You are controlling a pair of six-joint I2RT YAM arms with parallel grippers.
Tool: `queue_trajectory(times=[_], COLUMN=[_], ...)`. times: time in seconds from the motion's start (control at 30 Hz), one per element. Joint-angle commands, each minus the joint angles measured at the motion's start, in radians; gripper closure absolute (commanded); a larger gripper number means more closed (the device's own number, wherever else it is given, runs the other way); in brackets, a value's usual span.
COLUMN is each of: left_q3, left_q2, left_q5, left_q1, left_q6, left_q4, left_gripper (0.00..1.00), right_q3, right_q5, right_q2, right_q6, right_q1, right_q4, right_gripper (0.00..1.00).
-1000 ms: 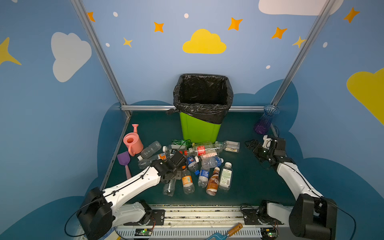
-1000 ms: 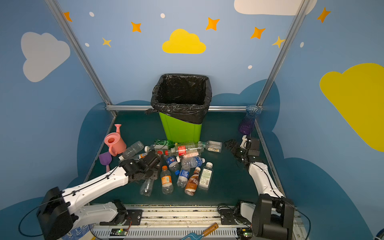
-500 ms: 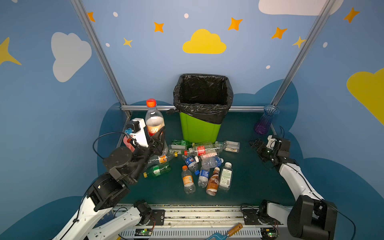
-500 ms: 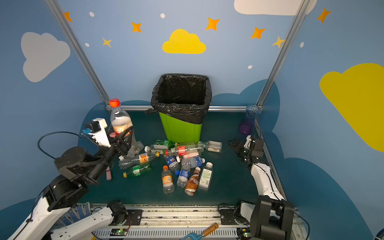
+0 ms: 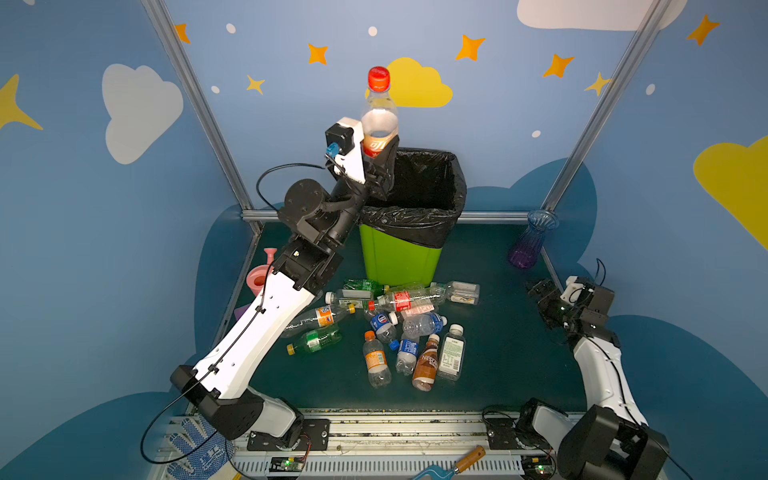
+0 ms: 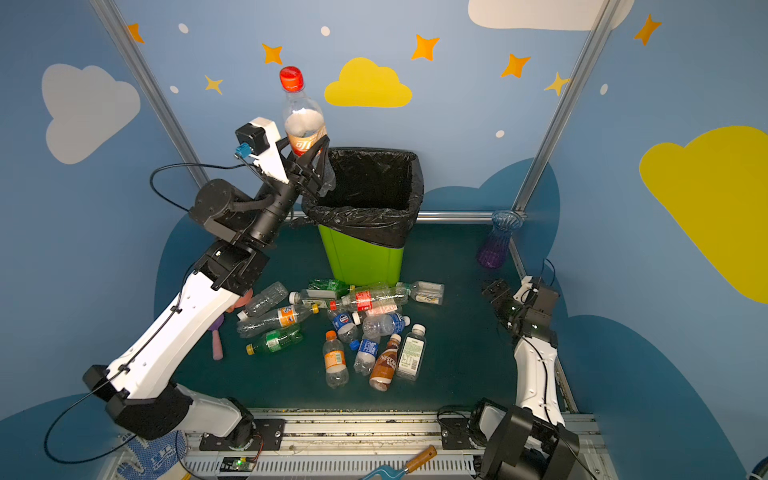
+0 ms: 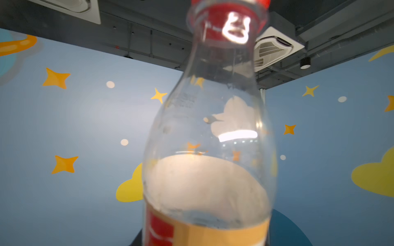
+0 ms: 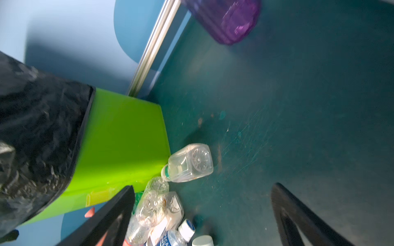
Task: Throw the plastic bottles in the bin
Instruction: 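Lift the red-capped bottle with the left gripper over the bin, then release the bottle into the bin and withdraw the left gripper while the right lowers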
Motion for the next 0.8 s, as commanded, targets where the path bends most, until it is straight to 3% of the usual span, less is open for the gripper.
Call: queue_trajectory(times=[0.0, 0.13, 0.27, 0.43, 0.57, 0.7, 0.77], left_q3=[0.086, 0.128, 0.033, -0.064, 0.038, 0.224, 0.295], left_q2=[-0.054, -0.076, -0.178, -0.246, -0.065, 0.246, 0.359], left_q5=[0.142, 0.217, 0.224, 0.137, 0.055, 0.061, 0.098], left_q1=[-0.001, -0.003, -0.005, -0.005, 0.042, 0.162, 0.185], left_q6=[0.047, 0.069, 0.082, 0.115, 0.041, -0.268, -0.357], left_q4=[0.146, 0.131, 0.161, 0.16, 0.064, -0.033, -0.061], left_gripper=[0.53, 0.53, 0.52, 0.53, 0.52, 0.5, 0.47], right_q3=[0.037, 0.041, 0.048, 0.044, 0.041, 0.042, 0.045], right_q5=[-0.033, -0.065, -0.09, -0.116, -0.127, -0.143, -0.152], right_q2=[0.001, 0.035, 0.067, 0.079, 0.078, 0.071, 0.063], right_q6=[0.005, 0.025, 0.025, 0.024, 0.017, 0.021, 0.023], right_q1=[-0.023, -0.028, -0.028, -0.027, -0.024, -0.022, -0.022], right_q4=[-0.022, -0.001, 0.002, 0.016, 0.015, 0.009, 0.007], right_gripper=[0.02, 0.02, 0.02, 0.02, 0.02, 0.02, 0.02])
